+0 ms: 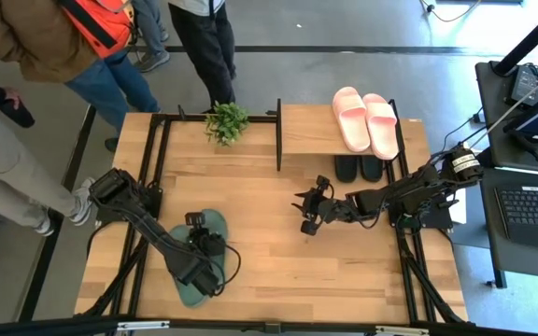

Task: Pick and place slides into the shelf
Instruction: Put the right green slide under the shelf

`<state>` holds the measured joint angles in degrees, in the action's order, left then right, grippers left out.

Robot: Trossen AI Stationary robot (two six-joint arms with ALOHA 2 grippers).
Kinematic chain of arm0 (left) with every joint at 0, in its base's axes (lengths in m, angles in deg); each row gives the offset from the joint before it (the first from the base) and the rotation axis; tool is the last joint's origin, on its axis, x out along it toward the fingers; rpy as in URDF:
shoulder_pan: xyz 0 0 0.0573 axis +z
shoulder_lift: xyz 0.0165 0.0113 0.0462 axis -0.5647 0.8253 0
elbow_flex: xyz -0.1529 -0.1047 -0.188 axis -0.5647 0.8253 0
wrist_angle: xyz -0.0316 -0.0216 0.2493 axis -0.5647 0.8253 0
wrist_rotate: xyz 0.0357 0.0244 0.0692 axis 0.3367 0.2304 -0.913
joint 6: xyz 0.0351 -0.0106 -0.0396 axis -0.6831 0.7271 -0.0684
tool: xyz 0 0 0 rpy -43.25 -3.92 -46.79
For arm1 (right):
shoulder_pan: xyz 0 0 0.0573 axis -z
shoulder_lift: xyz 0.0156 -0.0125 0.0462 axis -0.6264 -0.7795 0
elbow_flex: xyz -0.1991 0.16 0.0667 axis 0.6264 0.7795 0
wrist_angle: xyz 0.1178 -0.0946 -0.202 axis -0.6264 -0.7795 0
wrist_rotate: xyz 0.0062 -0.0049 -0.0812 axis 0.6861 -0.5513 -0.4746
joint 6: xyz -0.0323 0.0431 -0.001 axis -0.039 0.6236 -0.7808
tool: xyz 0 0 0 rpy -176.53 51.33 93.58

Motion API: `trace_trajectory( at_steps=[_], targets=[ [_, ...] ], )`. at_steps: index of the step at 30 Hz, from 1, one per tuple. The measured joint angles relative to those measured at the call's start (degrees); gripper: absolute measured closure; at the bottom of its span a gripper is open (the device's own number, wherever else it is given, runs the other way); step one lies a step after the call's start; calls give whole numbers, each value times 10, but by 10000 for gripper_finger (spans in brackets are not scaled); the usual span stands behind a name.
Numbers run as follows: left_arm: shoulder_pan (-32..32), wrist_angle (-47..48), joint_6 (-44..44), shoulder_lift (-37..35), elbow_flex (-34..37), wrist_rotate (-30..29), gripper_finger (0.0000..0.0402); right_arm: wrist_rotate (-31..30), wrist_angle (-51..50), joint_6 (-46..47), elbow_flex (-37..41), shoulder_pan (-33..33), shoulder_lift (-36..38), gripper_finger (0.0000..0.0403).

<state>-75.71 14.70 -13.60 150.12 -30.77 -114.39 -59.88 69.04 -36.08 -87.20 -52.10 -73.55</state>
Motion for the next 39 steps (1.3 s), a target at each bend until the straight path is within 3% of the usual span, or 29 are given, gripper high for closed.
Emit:
trace_trajectory(
  at_steps=[7, 15, 23, 30, 39],
  targets=[
    [10, 85, 0, -1, -74, -79, 398, -1, -38, 34, 0, -19, 52, 265],
    [67, 77, -31, -1, -82, -135, 399, 0, -209, 114, 0, -59, 172, 265],
    [149, -141, -267, -1, -82, -184, 399, 0, -307, 157, 0, -84, 243, 265],
    [212, -389, -502, -1, -82, -166, 399, 0, -389, 211, 0, -90, 262, 265],
    [264, -571, -654, 60, -82, -160, 399, 1, -499, 324, 0, -107, 264, 265]
  ],
)
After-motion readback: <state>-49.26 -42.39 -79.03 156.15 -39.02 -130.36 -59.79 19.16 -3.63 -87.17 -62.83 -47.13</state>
